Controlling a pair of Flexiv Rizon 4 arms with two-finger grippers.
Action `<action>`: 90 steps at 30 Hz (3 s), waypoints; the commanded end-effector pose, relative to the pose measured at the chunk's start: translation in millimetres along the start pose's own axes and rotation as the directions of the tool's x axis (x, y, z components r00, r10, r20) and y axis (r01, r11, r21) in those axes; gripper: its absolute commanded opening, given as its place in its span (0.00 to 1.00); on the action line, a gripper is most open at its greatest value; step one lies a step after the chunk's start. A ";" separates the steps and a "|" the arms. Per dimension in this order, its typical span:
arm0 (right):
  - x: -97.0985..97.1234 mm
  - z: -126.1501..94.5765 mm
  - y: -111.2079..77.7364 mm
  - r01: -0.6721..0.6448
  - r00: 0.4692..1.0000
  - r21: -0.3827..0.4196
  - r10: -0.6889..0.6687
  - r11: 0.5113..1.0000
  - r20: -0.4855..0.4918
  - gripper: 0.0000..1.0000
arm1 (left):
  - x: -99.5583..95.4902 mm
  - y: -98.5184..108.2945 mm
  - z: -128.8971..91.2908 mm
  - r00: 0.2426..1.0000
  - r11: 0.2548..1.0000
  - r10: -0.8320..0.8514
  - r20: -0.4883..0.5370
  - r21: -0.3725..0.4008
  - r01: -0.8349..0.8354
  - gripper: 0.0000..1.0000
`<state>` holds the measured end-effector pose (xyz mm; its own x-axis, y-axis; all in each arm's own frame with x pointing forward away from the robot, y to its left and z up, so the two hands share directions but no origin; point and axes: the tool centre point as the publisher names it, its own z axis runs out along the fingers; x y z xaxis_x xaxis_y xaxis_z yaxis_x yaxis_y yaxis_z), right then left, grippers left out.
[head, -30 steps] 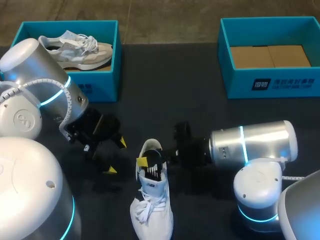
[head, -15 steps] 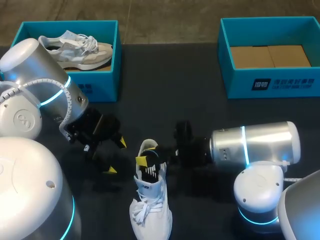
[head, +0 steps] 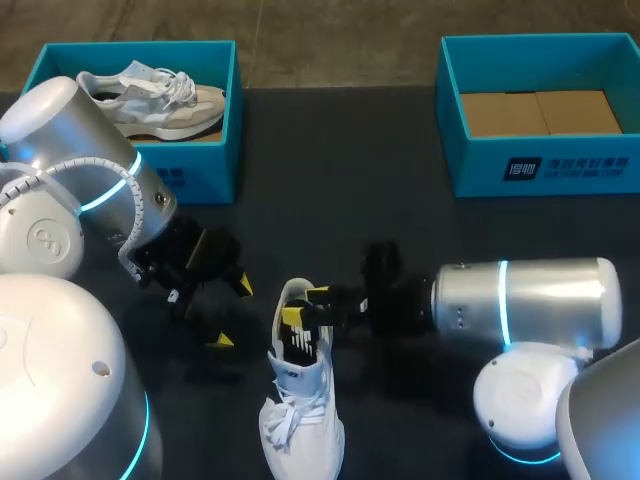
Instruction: Take the shoe out of the shoebox, open the shoe tongue, remove and reinsert the insole, then place the shoe into the shoebox
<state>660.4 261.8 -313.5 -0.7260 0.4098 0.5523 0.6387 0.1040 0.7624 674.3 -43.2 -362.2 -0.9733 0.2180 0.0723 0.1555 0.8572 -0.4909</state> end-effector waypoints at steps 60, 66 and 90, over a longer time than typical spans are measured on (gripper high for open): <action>28.2 -22.3 38.9 -0.164 0.538 0.200 -0.082 0.966 0.839 0.63 | -13.8 55.4 -100.8 0.943 0.935 0.326 -0.066 -0.122 -0.332 1.00; 30.7 -19.5 35.7 -0.159 0.513 0.207 -0.099 0.965 0.852 0.40 | -23.1 61.4 -120.2 0.950 0.939 0.307 -0.061 -0.142 -0.312 1.00; 16.7 2.1 18.6 -0.172 0.520 0.226 -0.107 0.959 0.848 0.00 | -28.4 71.5 -143.6 0.944 0.924 0.322 -0.070 -0.195 -0.330 1.00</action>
<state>659.4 257.9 -276.6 -0.3542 0.9285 0.1114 0.7962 0.2369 0.5568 739.5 76.1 -280.7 -0.8550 0.5176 -0.0327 0.5005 0.8069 -0.3137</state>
